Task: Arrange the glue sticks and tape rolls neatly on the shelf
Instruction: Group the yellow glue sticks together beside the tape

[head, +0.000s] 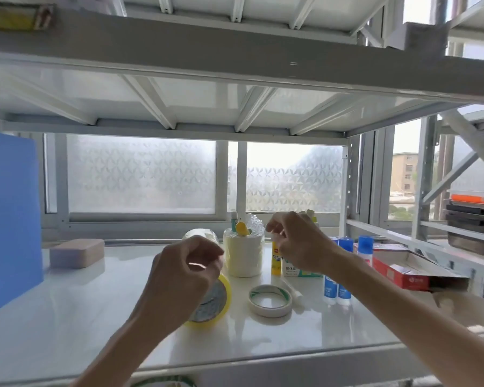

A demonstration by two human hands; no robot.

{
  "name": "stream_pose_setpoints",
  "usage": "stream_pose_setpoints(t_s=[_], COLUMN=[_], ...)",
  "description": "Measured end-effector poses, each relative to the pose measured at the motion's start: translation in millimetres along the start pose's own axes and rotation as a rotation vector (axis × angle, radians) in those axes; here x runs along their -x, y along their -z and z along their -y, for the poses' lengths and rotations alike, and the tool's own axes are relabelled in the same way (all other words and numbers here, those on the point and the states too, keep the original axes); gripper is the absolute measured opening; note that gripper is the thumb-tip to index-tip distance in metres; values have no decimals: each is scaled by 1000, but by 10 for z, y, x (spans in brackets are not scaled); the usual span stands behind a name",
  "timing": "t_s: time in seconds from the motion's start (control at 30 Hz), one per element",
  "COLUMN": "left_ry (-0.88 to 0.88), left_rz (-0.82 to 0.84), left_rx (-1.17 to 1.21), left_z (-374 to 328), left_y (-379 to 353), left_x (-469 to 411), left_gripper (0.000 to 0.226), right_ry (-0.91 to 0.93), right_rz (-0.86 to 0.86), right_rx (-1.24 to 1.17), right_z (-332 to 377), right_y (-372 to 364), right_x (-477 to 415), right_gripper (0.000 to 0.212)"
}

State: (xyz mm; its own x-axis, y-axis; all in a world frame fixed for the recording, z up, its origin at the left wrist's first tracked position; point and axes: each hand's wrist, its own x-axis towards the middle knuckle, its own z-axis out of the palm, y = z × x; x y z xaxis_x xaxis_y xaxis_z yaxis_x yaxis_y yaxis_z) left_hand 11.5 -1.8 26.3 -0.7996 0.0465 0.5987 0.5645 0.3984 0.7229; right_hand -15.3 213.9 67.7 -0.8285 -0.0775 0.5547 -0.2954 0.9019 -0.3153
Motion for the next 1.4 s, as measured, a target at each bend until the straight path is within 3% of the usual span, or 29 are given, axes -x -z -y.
stream_pose_setpoints(t_s=[0.1, 0.23, 0.27, 0.37, 0.5, 0.63, 0.77, 0.8, 0.87, 0.97, 1.13, 1.4], left_ry=[24, 105, 115, 106, 6, -120, -91, -67, -28, 5, 16, 16], left_rz=[20, 69, 64, 132, 339, 259, 252, 257, 269, 277, 336, 441], left_rx=[-15, -26, -31, -98, -191, -72, -41, -40, -34, -5, 108, -34], left_z=[10, 78, 109, 242, 362, 346, 351, 348, 334, 284, 133, 180], left_y=[-43, -285, -355, -535, -696, -756, -697, -665, -582, -435, -253, -391], left_x=[-462, -1056, -1162, -1394, -1561, -1595, -1587, -1584, -1578, -1565, -1538, -1581], left_gripper=[11, 20, 22, 31, 57, 19, 23, 23, 27, 34, 38, 41], right_ry=[-107, -125, -105, -54, 15, 97, -64, -117, -150, -206, -248, -160], right_rz=[66, 101, 108, 103, 14, 54, 173, 173, 210, 395, 381, 252], right_rx=[-40, -73, -58, 54, 32, -63, -383, -374, -89, 253, 332, 338], right_z=[-47, 6, 21, 50, 47, 37, -157, -253, -441, -641, -772, -746], right_y=[-280, -626, -714, -826, -437, -9, 176, 181, 129, -72, -309, -360], right_x=[-411, -837, -908, -1063, -1210, -1138, -1060, -1070, -1086, -1025, -936, -913], right_gripper=[26, 53, 51, 19, 15, 15, 19, 21, 20, 20, 26, 23])
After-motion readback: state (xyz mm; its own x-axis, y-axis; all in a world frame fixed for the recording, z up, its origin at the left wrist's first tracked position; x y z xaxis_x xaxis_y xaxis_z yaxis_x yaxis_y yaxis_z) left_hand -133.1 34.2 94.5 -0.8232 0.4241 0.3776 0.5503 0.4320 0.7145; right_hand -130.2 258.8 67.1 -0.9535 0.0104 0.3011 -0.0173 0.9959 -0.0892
